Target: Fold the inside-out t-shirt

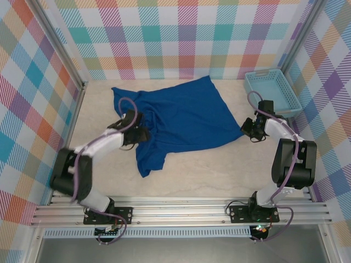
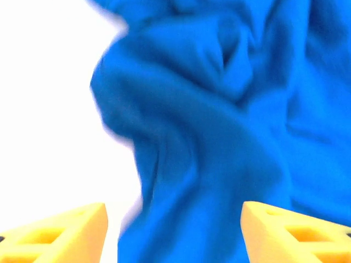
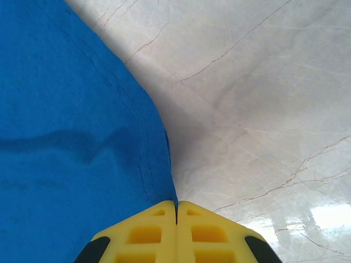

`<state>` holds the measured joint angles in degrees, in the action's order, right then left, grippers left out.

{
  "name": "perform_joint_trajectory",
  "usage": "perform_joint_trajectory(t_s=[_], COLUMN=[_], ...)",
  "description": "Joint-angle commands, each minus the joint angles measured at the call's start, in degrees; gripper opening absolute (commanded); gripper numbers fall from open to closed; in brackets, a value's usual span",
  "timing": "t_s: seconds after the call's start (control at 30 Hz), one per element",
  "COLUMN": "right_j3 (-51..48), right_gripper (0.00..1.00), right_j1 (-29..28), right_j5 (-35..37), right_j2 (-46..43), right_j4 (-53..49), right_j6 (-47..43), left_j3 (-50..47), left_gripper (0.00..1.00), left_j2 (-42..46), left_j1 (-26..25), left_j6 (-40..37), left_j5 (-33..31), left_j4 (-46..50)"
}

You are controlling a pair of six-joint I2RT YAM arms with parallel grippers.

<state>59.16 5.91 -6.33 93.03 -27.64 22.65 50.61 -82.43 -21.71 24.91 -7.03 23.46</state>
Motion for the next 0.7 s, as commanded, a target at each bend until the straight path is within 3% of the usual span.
perform_joint_trajectory(t_s=[0.0,0.2,0.27,0.4,0.67], right_j3=[-1.8,-1.5,-1.4,-1.7,-1.6], right_gripper=[0.0,0.0,0.0,0.0,0.0], right_j1=[-0.4,-1.0,-1.3,-1.4,-1.5], right_j5=[-1.8,-2.4,-2.5,-2.5,-2.8], right_j2=[-1.0,-0.7,-0.7,-0.7,-0.8], right_j4=[0.7,0.8,0.8,0.9,0.8], right_j6=[-1.0,-1.6,-1.7,-1.9,-2.3], left_j3=[-9.4,-15.4,-16.7,-20.0,-20.7], left_gripper=[0.66,0.63,0.61,0.45,0.41], left_j2=[10.8,22.0,22.5,23.4,18.2], left_j1=[-3.5,-7.2,-7.9,-9.4,-9.6], left_j6=[5.7,10.2,11.9,13.8,12.7], left_j5=[1.7,4.0,5.3,6.8,13.9], left_j4=[8.4,15.6,16.4,15.7,8.8])
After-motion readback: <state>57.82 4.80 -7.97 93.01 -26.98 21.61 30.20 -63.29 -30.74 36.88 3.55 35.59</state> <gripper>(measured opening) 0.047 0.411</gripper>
